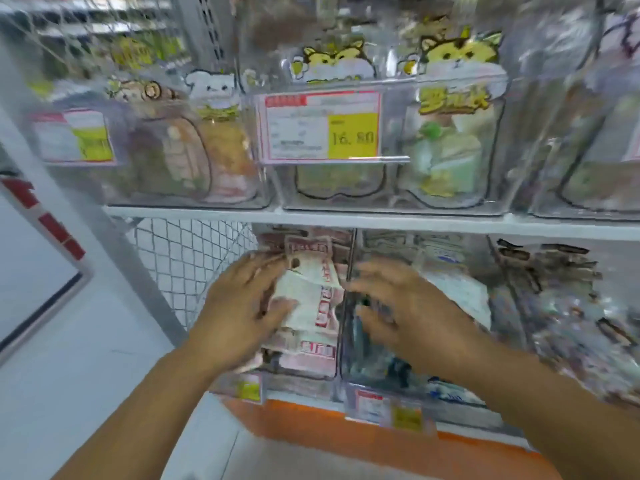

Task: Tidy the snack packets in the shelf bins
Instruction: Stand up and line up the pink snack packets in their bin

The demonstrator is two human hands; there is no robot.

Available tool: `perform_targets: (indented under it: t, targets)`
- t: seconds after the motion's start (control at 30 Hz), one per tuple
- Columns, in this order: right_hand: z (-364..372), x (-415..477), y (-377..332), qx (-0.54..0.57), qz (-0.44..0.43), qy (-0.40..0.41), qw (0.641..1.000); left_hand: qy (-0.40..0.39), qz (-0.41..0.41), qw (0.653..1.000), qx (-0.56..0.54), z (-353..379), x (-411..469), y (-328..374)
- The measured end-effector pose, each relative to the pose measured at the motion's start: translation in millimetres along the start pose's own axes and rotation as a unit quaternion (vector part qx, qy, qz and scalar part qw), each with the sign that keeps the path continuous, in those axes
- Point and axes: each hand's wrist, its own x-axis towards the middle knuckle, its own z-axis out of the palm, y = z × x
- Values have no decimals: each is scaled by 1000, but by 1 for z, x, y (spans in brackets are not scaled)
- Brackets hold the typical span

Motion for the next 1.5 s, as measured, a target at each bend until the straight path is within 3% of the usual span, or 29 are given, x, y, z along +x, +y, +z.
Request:
perform_targets:
  t: [0.1, 0.2, 0.37, 0.43, 0.57, 0.67, 0.87, 1.0, 1.13, 1.3, 1.5]
  targets:
    - [20, 43, -26, -44, 10, -75, 996, -75, -28, 995, -58, -6, -7, -27]
    - [39, 63, -37, -98, 35, -108, 989, -102, -50, 989, -92, -13, -18, -34]
    - [53, 60, -60, -80, 111, -51, 989, -180, -13, 981, -74, -23, -50, -38]
    - [49, 57, -71, -69, 137, -43, 987, -150, 0, 985, -80, -26, -58, -38]
    - [45, 49, -91, -91, 141, -20, 986, -81, -50, 978, -184, -45, -63, -41]
    - [37, 40, -100, -13, 160, 5, 987, -27, -70, 972, -224, -58, -59, -52]
    - [21, 41, -89, -28, 117, -13, 993, 29, -127, 955, -268, -55, -52, -53]
    - [29, 52, -81, -65, 95, -90, 989, 38, -183, 922, -339, -51, -48, -60]
    - [38, 51, -76, 85, 135, -31, 987, -1, -219, 887, -407, -54, -50, -68]
    - [38, 61, -84, 233, 143, 47, 961, 30, -147, 911, -383, -58, -53, -68]
    - [41, 57, -88, 212, 170, 43, 961, 18, -79, 943, -324, -54, -35, -56]
